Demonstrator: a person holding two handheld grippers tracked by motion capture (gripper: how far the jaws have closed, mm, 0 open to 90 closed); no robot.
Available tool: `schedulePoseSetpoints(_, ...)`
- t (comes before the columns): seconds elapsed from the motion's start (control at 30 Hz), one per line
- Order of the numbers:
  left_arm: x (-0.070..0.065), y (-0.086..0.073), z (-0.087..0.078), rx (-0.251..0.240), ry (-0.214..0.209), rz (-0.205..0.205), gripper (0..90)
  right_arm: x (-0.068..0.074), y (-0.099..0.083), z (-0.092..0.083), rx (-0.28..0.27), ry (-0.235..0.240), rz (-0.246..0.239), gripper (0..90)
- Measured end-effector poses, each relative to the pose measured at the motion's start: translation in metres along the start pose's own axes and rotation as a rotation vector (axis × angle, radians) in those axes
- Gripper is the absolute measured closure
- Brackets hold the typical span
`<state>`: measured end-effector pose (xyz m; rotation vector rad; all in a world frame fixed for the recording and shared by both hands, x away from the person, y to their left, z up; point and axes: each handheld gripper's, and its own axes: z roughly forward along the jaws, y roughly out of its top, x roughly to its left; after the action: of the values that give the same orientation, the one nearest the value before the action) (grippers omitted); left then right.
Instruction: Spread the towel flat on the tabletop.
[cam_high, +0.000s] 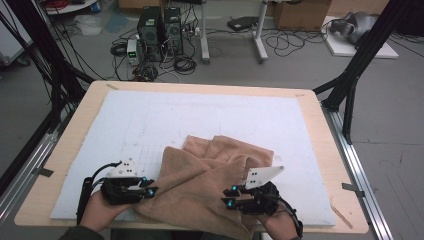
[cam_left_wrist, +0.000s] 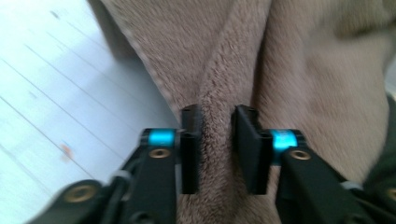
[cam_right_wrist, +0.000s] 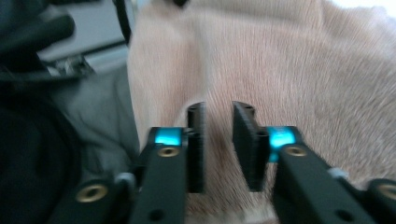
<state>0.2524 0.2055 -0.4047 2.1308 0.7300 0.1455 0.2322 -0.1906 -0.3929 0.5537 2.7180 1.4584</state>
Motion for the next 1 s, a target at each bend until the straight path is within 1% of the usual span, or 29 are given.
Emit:
schedulePoseSetpoints(0.03,0.003,0.008,0.000,-0.028,-0.001,-0.011,58.5,-0.004,0.011,-0.009,-0.028,-0.037,-0.024,65.9)
schedulePoseSetpoints(0.07,0.005,0.014,0.000,-0.037,-0.001,-0.006,58.5,-0.004,0.011,-0.009,-0.028,-0.037,-0.024,65.9)
schedulePoseSetpoints(0.1,0.006,0.022,0.001,-0.053,-0.004,0.000,54.3,-0.010,0.019,-0.014,-0.027,-0.072,-0.030,62.6)
schedulePoseSetpoints(0.13,0.007,0.031,0.003,-0.061,0.008,0.021,51.0,-0.016,0.024,-0.016,-0.025,-0.097,-0.037,59.0)
schedulePoseSetpoints(0.17,0.007,0.039,0.005,-0.066,0.032,0.047,49.0,-0.021,0.028,-0.017,-0.026,-0.122,-0.038,57.2)
schedulePoseSetpoints(0.2,0.007,0.047,0.009,-0.080,0.043,0.060,49.0,-0.021,0.028,-0.017,-0.026,-0.122,-0.038,57.2)
schedulePoseSetpoints(0.23,0.009,0.054,0.014,-0.087,0.044,0.066,49.4,-0.034,0.036,-0.019,-0.041,-0.136,-0.043,56.2)
schedulePoseSetpoints(0.27,0.012,0.061,0.020,-0.089,0.047,0.073,49.4,-0.040,0.040,-0.018,-0.041,-0.150,-0.045,53.3)
schedulePoseSetpoints(0.3,0.015,0.067,0.026,-0.081,0.051,0.084,49.0,-0.047,0.044,-0.016,-0.034,-0.161,-0.043,52.0)
schedulePoseSetpoints(0.33,0.018,0.073,0.033,-0.066,0.046,0.089,49.0,-0.047,0.044,-0.016,-0.034,-0.161,-0.043,52.0)
schedulePoseSetpoints(0.37,0.021,0.077,0.041,-0.056,0.046,0.088,44.2,-0.060,0.048,-0.010,-0.009,-0.155,-0.030,48.5)
schedulePoseSetpoints(0.4,0.023,0.081,0.049,-0.044,0.047,0.091,44.2,-0.060,0.048,-0.010,-0.009,-0.155,-0.030,48.5)
schedulePoseSetpoints(0.43,0.025,0.083,0.057,-0.038,0.039,0.087,38.8,-0.067,0.049,-0.006,0.010,-0.155,-0.019,47.4)
schedulePoseSetpoints(0.47,0.028,0.083,0.065,-0.022,0.012,0.076,36.0,-0.074,0.048,-0.002,0.019,-0.142,0.000,46.2)
schedulePoseSetpoints(0.5,0.031,0.082,0.072,0.008,-0.016,0.067,35.3,-0.079,0.046,0.002,0.033,-0.129,0.019,45.9)
schedulePoseSetpoints(0.53,0.033,0.081,0.078,0.038,-0.021,0.056,34.7,-0.082,0.042,0.005,0.042,-0.127,0.027,46.1)
schedulePoseSetpoints(0.57,0.035,0.079,0.084,0.080,-0.025,0.054,35.8,-0.084,0.038,0.007,0.052,-0.116,0.041,47.9)
schedulePoseSetpoints(0.6,0.037,0.076,0.088,0.115,-0.044,0.051,40.3,-0.086,0.032,0.009,0.060,-0.110,0.050,50.9)
schedulePoseSetpoints(0.63,0.037,0.073,0.091,0.152,-0.058,0.064,55.0,-0.086,0.019,0.010,0.082,-0.086,0.072,59.8)
schedulePoseSetpoints(0.67,0.035,0.069,0.094,0.171,-0.046,0.074,55.0,-0.086,0.019,0.010,0.082,-0.086,0.072,59.8)
schedulePoseSetpoints(0.7,0.032,0.065,0.096,0.188,-0.031,0.084,61.9,-0.086,0.012,0.011,0.093,-0.070,0.084,62.8)
schedulePoseSetpoints(0.73,0.030,0.061,0.095,0.187,-0.019,0.095,64.6,-0.085,0.006,0.010,0.103,-0.058,0.100,66.7)
schedulePoseSetpoints(0.77,0.027,0.058,0.092,0.175,-0.003,0.105,73.2,-0.082,-0.005,0.009,0.089,-0.033,0.105,73.9)
schedulePoseSetpoints(0.8,0.024,0.055,0.089,0.155,0.013,0.118,73.2,-0.082,-0.005,0.009,0.089,-0.033,0.105,73.9)
schedulePoseSetpoints(0.83,0.021,0.053,0.085,0.153,0.016,0.121,80.1,-0.080,-0.010,0.008,0.084,-0.021,0.111,76.9)
schedulePoseSetpoints(0.87,0.020,0.050,0.082,0.155,0.016,0.126,82.9,-0.078,-0.013,0.008,0.082,-0.015,0.114,78.4)
schedulePoseSetpoints(0.9,0.018,0.047,0.079,0.158,0.019,0.132,85.1,-0.075,-0.017,0.006,0.073,-0.001,0.119,79.7)
schedulePoseSetpoints(0.97,0.015,0.042,0.072,0.146,0.011,0.121,85.7,-0.074,-0.017,0.005,0.074,-0.002,0.123,79.9)
schedulePoseSetpoints(1.0,0.014,0.039,0.068,0.144,0.015,0.115,86.1,-0.073,-0.017,0.004,0.072,-0.001,0.115,80.0)
